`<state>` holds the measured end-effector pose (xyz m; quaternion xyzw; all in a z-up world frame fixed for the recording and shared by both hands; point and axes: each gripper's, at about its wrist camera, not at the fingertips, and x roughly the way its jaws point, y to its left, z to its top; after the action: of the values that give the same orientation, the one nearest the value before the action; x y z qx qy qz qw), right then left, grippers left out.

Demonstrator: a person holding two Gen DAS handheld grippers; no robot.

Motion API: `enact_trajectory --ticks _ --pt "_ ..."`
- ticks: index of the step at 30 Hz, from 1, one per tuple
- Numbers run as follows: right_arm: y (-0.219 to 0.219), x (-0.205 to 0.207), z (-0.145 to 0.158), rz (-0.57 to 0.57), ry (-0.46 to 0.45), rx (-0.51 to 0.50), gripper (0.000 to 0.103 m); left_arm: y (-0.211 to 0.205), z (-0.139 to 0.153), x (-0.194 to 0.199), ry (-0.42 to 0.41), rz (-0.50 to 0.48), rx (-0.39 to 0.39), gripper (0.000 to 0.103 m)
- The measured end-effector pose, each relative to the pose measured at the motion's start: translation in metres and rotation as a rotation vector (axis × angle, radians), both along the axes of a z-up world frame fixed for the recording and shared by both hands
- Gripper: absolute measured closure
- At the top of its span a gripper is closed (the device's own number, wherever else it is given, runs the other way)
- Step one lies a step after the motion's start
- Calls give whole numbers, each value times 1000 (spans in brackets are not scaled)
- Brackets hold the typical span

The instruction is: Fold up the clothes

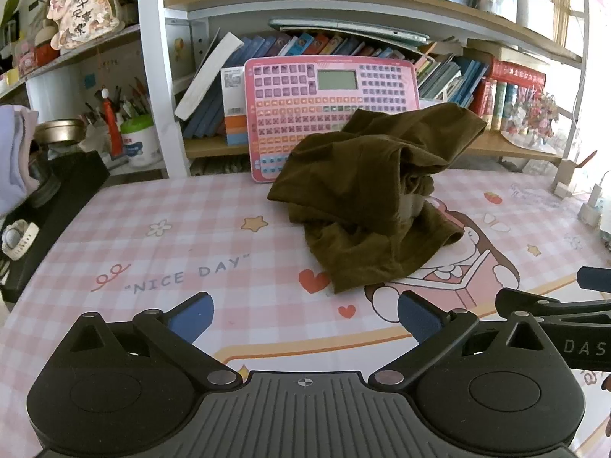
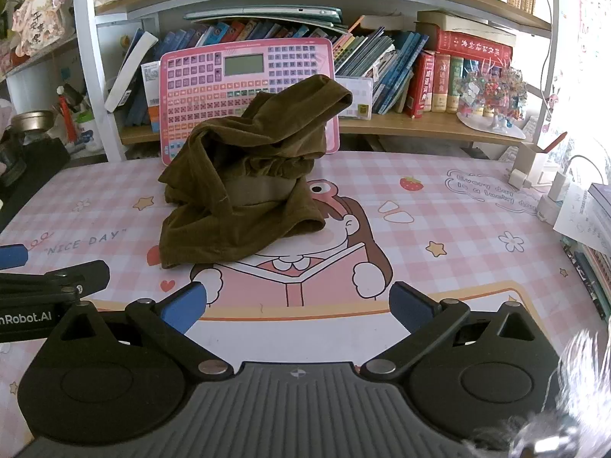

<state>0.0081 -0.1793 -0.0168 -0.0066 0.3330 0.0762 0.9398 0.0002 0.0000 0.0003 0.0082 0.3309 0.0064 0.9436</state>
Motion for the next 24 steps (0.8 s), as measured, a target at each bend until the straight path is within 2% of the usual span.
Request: enact_trajectory --ticks 24 --pt "2 -1 0 1 3 -2 0 4 -1 1 6 6 1 0"
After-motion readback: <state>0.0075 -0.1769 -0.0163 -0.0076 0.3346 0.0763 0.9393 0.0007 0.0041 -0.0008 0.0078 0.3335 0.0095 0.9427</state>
